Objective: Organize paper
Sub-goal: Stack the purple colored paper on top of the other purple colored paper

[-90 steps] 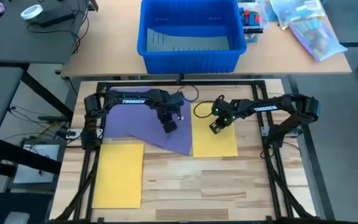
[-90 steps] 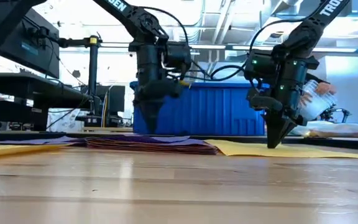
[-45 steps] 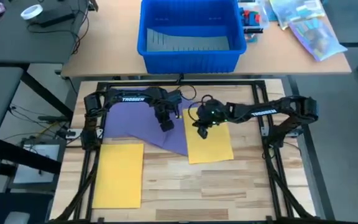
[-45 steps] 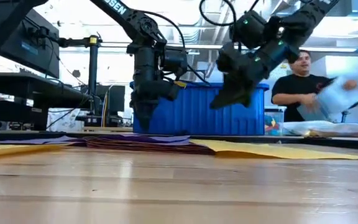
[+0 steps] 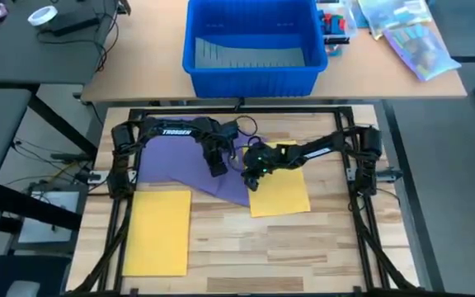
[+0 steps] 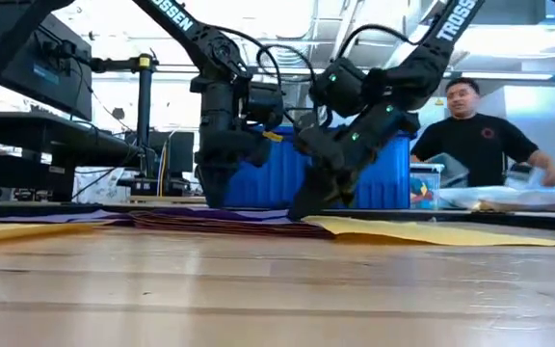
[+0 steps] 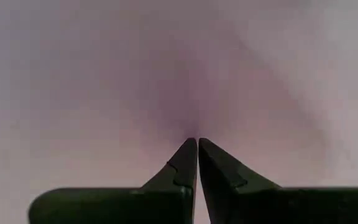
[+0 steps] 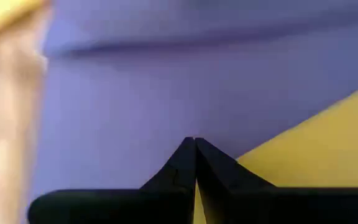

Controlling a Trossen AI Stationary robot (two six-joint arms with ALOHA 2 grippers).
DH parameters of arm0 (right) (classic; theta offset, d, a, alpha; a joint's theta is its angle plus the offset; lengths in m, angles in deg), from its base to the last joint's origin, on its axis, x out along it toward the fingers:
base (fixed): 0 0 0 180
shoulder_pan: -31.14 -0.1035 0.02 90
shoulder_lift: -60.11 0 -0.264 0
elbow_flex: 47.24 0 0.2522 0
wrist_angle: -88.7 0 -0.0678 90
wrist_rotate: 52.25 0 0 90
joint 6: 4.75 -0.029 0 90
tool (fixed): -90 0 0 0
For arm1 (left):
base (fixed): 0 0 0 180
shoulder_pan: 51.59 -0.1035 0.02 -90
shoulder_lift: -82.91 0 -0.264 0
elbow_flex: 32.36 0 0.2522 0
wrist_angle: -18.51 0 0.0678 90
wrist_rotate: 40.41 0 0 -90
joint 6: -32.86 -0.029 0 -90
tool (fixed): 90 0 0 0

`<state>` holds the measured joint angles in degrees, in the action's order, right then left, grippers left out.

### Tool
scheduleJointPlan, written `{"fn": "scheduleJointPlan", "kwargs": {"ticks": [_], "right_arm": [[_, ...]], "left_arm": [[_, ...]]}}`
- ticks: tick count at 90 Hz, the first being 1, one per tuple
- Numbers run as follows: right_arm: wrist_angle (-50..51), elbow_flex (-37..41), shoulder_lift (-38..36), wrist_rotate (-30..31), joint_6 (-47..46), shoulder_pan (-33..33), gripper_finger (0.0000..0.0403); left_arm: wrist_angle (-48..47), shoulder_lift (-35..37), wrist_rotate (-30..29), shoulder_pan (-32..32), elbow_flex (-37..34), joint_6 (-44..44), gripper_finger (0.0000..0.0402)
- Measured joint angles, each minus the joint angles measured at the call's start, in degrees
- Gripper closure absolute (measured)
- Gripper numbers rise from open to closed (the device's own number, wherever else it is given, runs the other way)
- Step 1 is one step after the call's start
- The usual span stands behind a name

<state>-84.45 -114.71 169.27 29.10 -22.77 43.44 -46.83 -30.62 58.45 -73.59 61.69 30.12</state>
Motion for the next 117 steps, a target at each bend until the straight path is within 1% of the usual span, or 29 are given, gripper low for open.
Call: {"fn": "scheduleJointPlan", "kwargs": {"ticks": [22,41,52,60,68,75,80,87,96,103,117], "right_arm": [[18.5,-0.2,-3.3,0.4,5.2,2.3,0.0403],[30.4,0.1,-8.4,1.2,6.6,5.3,0.0403],[37.9,0.3,-11.6,3.6,8.5,7.2,0.0403],[41.8,0.4,-14.6,3.8,9.9,8.7,0.0403],[43.1,0.3,-17.4,3.7,10.6,9.8,0.0403],[42.2,0.3,-19.7,3.6,10.6,10.2,0.0403],[41.0,0.3,-21.0,3.4,10.6,10.4,0.0403],[38.1,0.3,-21.7,3.3,10.6,10.5,0.0403],[32.3,0.6,-21.7,3.2,10.6,10.4,0.0403],[27.6,1.8,-20.5,3.1,10.6,9.9,0.0403],[25.7,3.6,-15.4,2.8,10.5,9.4,0.0403]], "left_arm": [[0.1,0.0,-0.1,-0.2,0.0,1.2,0.0402],[0.2,0.0,-0.1,-0.1,0.0,2.9,0.0402],[0.3,0.0,-0.2,-0.1,0.0,3.0,0.0402],[0.6,0.0,-0.2,-0.1,0.0,3.5,0.0402],[1.5,0.0,-0.2,-0.1,0.4,5.1,0.0402],[1.8,0.0,0.5,-0.1,1.7,6.2,0.0402],[4.0,0.1,2.7,0.3,2.5,6.6,0.0402],[9.4,0.1,6.4,1.2,2.8,6.7,0.0402],[14.3,0.1,7.6,2.6,2.6,6.4,0.0402],[18.6,0.1,7.5,3.4,0.8,6.3,0.0402],[20.3,0.1,6.8,3.6,-2.3,7.1,0.0402]]}}
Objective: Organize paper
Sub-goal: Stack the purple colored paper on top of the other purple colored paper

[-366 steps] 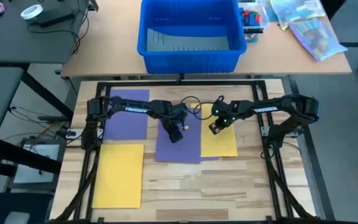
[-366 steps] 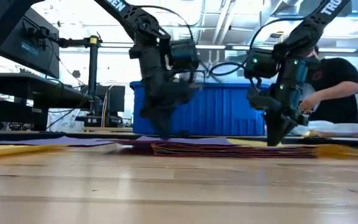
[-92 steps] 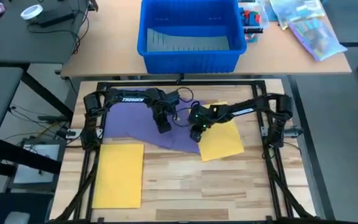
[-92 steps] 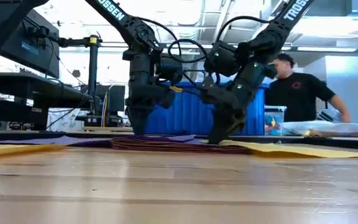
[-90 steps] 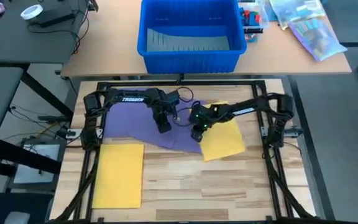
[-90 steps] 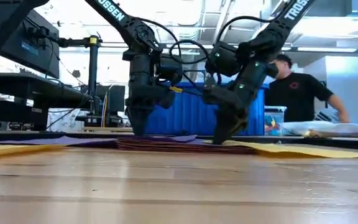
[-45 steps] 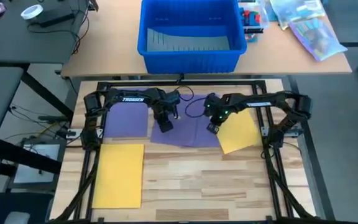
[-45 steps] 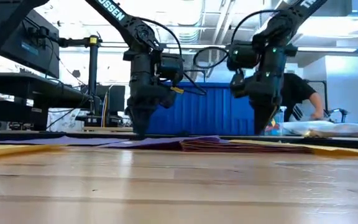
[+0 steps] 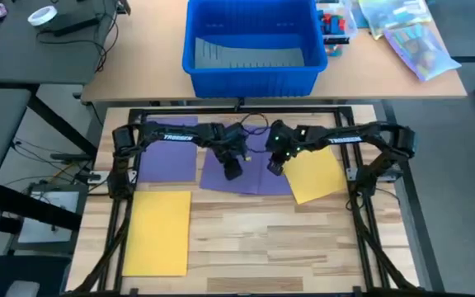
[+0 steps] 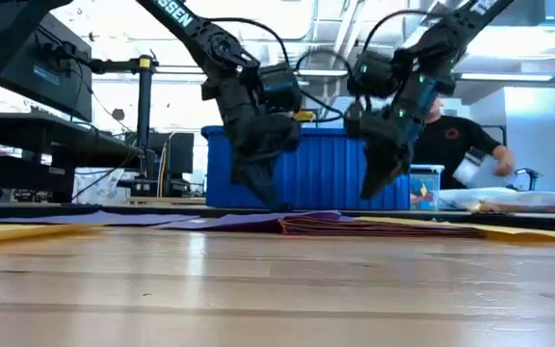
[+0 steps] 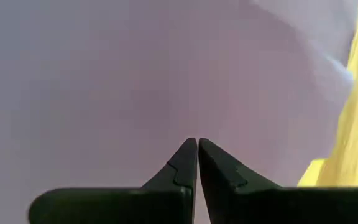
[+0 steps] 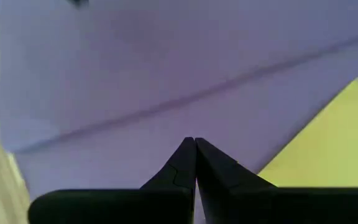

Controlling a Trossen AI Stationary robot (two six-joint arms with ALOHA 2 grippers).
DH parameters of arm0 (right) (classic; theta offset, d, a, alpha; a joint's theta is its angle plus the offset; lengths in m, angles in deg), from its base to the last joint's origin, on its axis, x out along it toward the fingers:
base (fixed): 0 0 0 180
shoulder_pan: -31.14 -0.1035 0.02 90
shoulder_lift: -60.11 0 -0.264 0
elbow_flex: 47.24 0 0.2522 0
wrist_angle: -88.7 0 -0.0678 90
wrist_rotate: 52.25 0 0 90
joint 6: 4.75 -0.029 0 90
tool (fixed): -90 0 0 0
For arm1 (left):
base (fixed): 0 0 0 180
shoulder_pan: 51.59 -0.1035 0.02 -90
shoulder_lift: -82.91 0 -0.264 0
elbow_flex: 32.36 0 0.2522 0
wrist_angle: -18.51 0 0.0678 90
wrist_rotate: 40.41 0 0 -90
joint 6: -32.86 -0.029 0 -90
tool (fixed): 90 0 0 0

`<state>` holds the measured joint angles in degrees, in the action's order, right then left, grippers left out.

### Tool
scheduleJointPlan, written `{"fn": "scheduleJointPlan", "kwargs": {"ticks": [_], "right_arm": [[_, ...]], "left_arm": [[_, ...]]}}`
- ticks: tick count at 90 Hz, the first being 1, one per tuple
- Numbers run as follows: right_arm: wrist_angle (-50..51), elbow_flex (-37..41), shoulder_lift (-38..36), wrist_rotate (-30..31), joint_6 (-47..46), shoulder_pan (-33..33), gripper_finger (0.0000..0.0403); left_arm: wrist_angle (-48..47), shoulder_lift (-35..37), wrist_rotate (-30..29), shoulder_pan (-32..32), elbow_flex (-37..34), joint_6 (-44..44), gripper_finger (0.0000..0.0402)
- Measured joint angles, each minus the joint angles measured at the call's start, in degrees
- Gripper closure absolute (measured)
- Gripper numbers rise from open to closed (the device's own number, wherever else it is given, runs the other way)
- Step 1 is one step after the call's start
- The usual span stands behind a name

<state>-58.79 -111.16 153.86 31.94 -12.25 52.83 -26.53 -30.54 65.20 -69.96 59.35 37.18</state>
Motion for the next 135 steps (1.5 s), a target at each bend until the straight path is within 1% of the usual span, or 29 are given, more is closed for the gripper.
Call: {"fn": "scheduleJointPlan", "kwargs": {"ticks": [10,15,19,31,39,54,65,86,94,102,108,115,120,129,135], "right_arm": [[-2.0,2.0,3.3,-0.6,-1.3,-0.4,0.0403],[-2.8,2.1,4.2,-0.7,-1.9,-0.6,0.0403],[-2.6,2.2,4.9,-0.7,-1.9,-0.9,0.0403],[-1.4,2.1,5.6,-0.8,-1.5,-1.3,0.0403],[1.4,2.2,4.9,-0.9,-1.5,-0.5,0.0403],[7.3,2.3,3.3,-1.1,-1.4,0.9,0.0403],[9.4,2.4,1.6,-0.6,-1.2,1.6,0.0403],[11.7,2.8,-1.9,0.4,-1.5,2.5,0.0403],[11.7,2.7,-2.7,0.4,-1.3,2.5,0.0403],[10.6,2.7,-2.9,0.3,-1.4,2.3,0.0403],[9.5,2.6,-2.9,0.3,-1.5,2.3,0.0403],[9.0,2.6,-2.9,0.1,-1.5,2.3,0.0403],[8.8,2.6,-2.9,0.1,-1.5,2.4,0.0403],[8.8,2.6,-3.0,0.0,-1.2,2.4,0.0403],[8.8,2.6,-3.0,0.0,-1.0,2.5,0.0403]], "left_arm": [[0.3,0.0,-0.4,0.0,-3.8,0.2,0.0402],[1.6,0.1,-0.9,0.0,-5.4,1.0,0.0402],[0.9,0.2,-1.3,0.0,-6.3,1.8,0.0402],[-1.7,0.3,-3.6,-0.1,-7.1,3.3,0.0402],[-4.2,0.4,-5.3,-0.1,-6.8,3.6,0.0402],[-11.2,0.3,-9.9,-0.8,-5.0,3.9,0.0402],[-15.3,0.1,-13.3,-1.3,-2.6,3.9,0.0402],[-18.8,-0.2,-16.2,-1.4,6.9,3.3,0.0402],[-19.4,-0.2,-16.2,-1.4,9.7,2.0,0.0402],[-16.0,-0.2,-15.3,-1.2,10.8,0.9,0.0402],[-13.8,-0.1,-11.7,-1.1,10.8,0.1,0.0402],[-11.8,-0.4,-5.7,-1.1,10.8,-1.0,0.0402],[-9.6,-0.9,-3.1,-1.0,10.9,-1.5,0.0402],[-7.6,-1.3,-1.3,-0.8,10.4,-2.1,0.0402],[-2.2,-1.2,-1.2,-0.8,9.1,-1.9,0.0402]]}}
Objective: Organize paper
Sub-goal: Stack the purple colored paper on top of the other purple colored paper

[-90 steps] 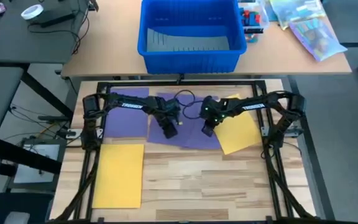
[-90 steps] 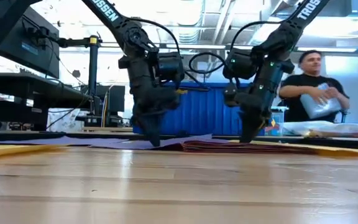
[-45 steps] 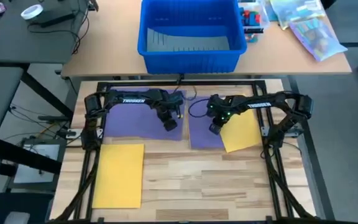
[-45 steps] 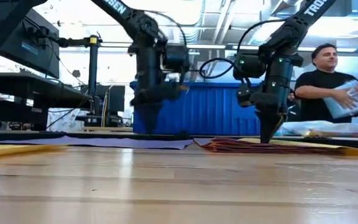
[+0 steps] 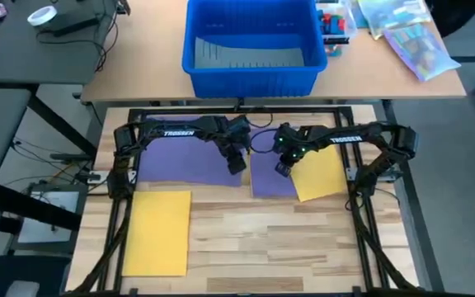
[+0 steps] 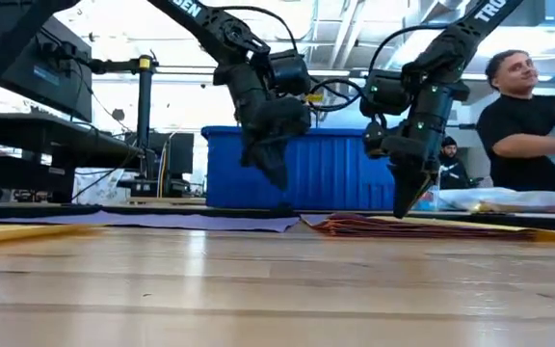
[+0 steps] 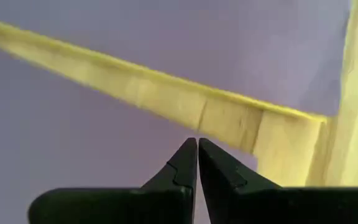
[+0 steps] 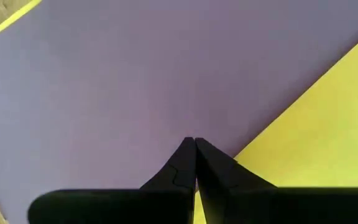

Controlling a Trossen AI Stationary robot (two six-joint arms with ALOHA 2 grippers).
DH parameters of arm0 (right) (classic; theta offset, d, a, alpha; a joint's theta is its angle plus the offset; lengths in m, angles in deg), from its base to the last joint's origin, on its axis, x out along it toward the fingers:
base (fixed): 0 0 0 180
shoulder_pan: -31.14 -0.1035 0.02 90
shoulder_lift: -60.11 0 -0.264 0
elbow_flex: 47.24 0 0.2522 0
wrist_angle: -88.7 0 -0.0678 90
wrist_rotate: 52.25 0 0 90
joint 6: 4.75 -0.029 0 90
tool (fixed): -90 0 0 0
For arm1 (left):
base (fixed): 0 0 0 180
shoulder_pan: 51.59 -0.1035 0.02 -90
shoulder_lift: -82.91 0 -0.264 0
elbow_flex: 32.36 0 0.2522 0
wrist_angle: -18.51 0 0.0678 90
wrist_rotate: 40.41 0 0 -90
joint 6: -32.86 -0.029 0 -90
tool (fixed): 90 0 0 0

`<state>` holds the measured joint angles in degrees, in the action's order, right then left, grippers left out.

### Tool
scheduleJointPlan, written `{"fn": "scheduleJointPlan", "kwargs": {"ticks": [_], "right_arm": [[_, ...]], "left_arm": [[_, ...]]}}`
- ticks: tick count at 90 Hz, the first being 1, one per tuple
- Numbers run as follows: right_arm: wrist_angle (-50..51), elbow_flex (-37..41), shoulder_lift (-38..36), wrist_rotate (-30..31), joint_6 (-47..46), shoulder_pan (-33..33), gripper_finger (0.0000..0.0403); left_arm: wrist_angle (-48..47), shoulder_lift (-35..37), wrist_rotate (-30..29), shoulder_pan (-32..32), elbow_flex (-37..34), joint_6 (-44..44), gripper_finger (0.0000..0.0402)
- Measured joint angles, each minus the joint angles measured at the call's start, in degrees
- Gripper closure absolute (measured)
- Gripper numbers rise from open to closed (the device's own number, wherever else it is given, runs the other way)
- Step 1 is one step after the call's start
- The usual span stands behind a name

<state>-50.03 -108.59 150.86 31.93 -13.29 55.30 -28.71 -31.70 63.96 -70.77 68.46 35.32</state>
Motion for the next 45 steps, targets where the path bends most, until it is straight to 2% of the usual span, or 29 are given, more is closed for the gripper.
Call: {"fn": "scheduleJointPlan", "kwargs": {"ticks": [19,31,45], "right_arm": [[1.3,0.0,-0.1,-0.1,0.0,0.0,0.0403],[3.5,-0.1,-0.2,-0.2,0.0,0.0,0.0403],[5.4,-0.1,-3.1,-0.2,1.5,0.2,0.0403]], "left_arm": [[3.8,0.0,-1.1,0.0,-1.8,-2.4,0.0402],[3.9,0.0,-1.3,0.0,-1.9,-0.4,0.0402],[4.1,0.0,-1.1,0.0,-1.9,-0.6,0.0402]]}}
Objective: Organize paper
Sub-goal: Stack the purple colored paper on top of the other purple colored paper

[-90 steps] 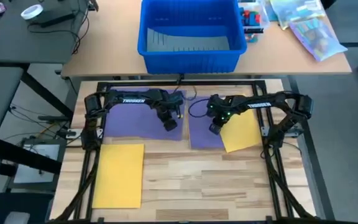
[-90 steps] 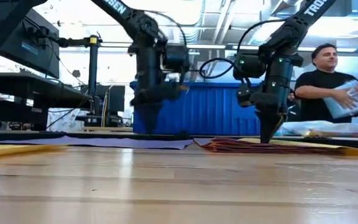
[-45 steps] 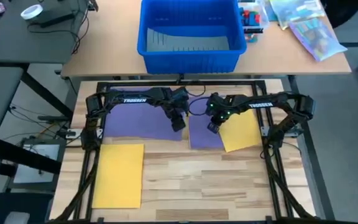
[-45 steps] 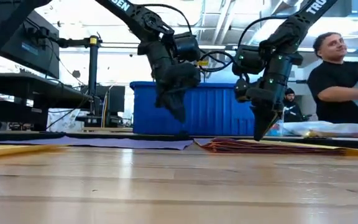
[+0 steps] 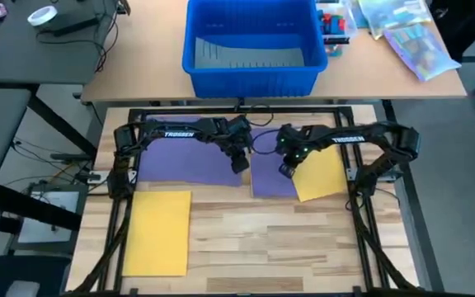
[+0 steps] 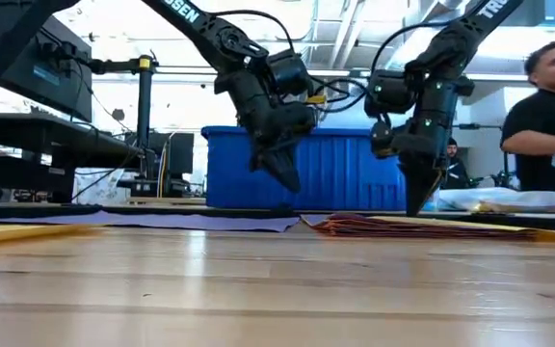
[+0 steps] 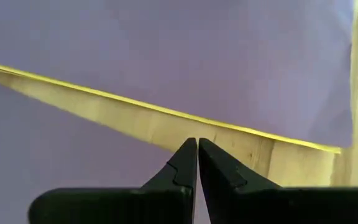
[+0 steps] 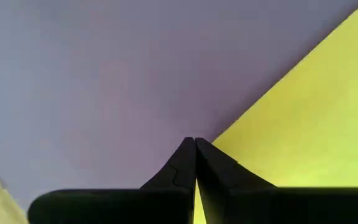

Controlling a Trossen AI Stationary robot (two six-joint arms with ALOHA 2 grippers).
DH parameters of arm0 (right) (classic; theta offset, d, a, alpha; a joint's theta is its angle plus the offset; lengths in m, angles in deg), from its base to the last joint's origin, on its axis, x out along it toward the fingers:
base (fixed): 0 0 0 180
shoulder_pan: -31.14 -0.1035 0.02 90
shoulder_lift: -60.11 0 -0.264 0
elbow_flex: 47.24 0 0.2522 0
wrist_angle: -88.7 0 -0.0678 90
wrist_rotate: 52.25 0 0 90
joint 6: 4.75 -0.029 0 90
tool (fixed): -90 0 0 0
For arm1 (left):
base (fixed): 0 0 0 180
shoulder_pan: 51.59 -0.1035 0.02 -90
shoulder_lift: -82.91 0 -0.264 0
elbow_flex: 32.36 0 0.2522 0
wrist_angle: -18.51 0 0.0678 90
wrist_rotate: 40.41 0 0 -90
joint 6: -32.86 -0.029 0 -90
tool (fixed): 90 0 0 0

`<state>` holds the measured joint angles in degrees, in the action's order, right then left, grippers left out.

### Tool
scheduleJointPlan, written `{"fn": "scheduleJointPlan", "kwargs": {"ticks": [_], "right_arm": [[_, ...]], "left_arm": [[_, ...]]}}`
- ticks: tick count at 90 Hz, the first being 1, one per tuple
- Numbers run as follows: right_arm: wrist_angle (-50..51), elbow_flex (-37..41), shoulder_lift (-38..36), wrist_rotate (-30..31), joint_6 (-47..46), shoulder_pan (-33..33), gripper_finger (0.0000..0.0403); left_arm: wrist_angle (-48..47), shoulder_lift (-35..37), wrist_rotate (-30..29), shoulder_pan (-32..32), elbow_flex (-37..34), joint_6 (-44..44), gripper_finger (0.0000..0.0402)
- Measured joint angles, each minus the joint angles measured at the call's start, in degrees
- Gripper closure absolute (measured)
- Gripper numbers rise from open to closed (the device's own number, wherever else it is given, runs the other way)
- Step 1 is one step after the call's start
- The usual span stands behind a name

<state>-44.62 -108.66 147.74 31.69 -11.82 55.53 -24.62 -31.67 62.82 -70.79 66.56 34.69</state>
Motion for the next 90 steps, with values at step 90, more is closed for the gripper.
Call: {"fn": "scheduleJointPlan", "kwargs": {"ticks": [90], "right_arm": [[4.3,-0.1,-26.6,-1.9,-4.5,18.0,0.0266]], "left_arm": [[10.7,-1.9,2.9,1.5,0.6,1.6,0.0402]]}}
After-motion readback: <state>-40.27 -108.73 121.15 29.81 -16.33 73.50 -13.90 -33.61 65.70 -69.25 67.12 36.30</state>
